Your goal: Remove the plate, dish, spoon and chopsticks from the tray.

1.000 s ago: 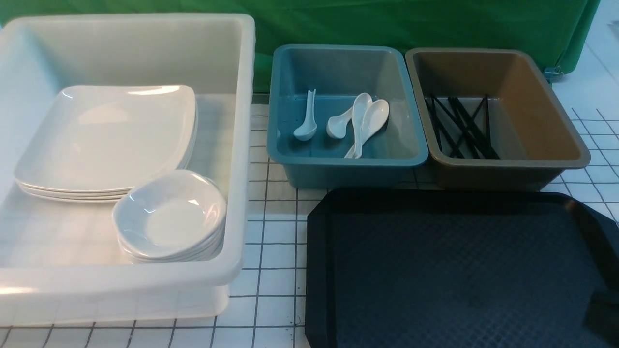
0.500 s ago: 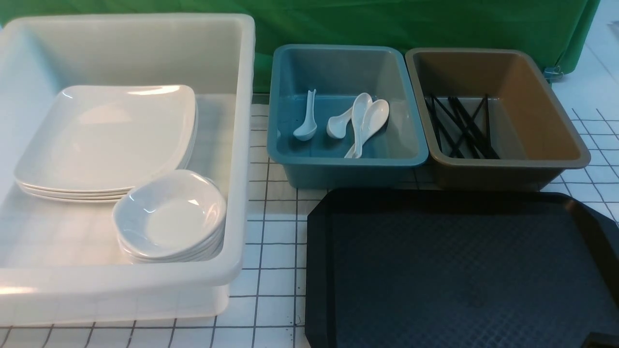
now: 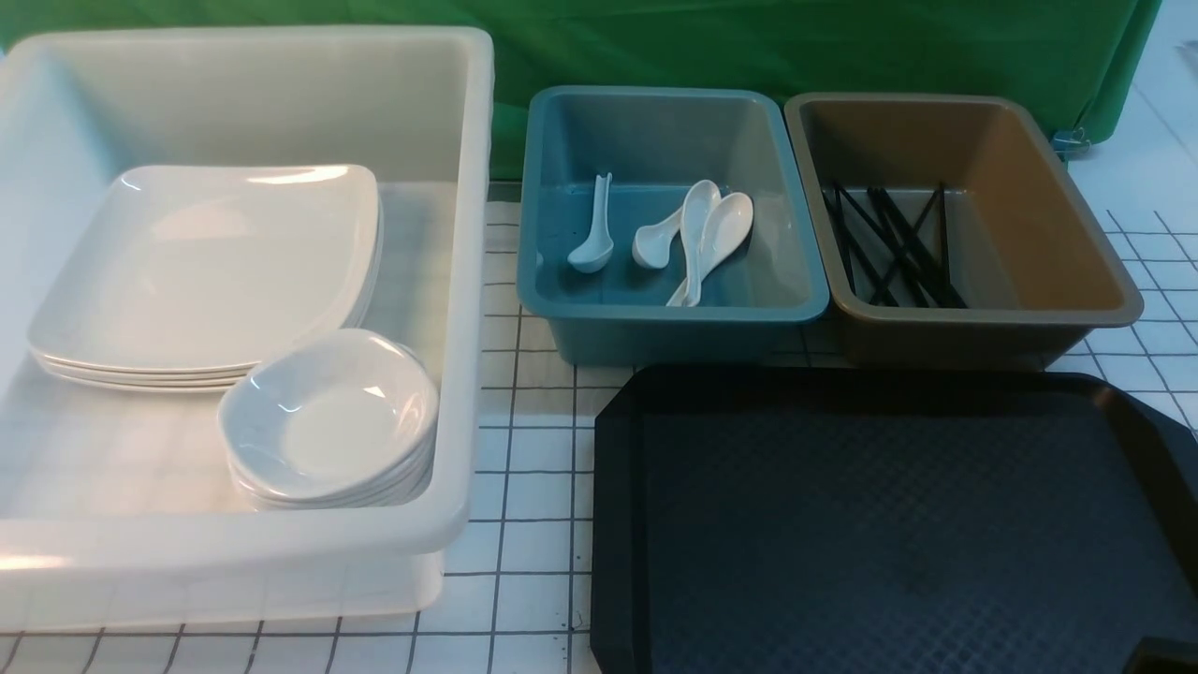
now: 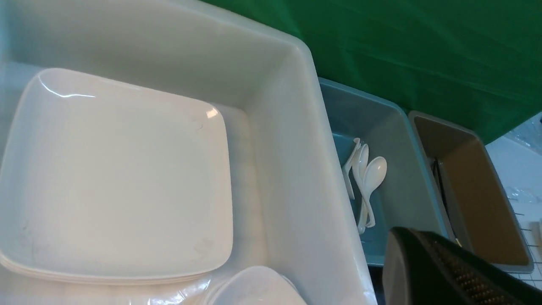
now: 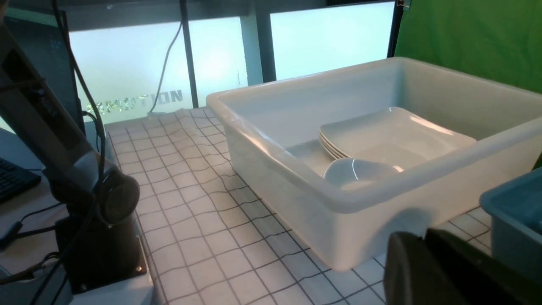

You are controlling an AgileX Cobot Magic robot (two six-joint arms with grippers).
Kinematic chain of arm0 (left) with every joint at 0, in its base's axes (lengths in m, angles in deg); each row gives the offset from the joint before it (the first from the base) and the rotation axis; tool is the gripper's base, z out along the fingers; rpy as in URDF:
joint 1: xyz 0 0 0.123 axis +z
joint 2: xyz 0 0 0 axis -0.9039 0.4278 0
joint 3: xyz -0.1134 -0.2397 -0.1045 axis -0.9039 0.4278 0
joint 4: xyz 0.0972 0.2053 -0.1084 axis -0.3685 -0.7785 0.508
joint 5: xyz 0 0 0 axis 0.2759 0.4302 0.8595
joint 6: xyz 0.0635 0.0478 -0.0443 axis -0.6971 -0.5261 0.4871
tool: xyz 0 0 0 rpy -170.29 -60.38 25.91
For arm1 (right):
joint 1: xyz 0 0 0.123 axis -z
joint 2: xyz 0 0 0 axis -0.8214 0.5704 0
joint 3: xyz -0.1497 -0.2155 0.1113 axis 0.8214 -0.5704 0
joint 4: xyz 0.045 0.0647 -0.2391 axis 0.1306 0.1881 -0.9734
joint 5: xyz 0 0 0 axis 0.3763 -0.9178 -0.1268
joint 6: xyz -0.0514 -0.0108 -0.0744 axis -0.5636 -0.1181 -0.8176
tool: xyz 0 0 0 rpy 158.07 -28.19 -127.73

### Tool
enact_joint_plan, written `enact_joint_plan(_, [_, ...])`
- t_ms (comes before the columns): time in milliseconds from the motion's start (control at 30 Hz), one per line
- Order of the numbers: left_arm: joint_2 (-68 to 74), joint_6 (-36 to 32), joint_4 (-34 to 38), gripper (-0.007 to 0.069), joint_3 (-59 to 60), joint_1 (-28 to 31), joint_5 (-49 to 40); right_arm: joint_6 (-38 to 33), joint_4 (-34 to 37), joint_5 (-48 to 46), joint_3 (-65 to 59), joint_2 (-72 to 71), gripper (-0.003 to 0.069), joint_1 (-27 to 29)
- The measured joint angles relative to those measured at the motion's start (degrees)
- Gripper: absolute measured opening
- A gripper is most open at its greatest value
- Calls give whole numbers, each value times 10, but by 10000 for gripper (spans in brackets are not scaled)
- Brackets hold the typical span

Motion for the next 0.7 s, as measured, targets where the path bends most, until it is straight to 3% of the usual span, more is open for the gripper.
enact_joint_plan(200, [0,1,0,-3,0,0,0,1,0,9,-22,-5,74,13])
enact_joint_plan(367, [0,-29,-20,-3,0,0,0,1,-12,12,-67,-23,83,150])
enact_joint_plan(500, [0,-42,-55,-3,0,0,0,1,-39,30,-147,-81,92,337])
enact_joint_plan(700, [0,-43,-78,-3,0,0,0,1,-92,20,-237,-141,108,510])
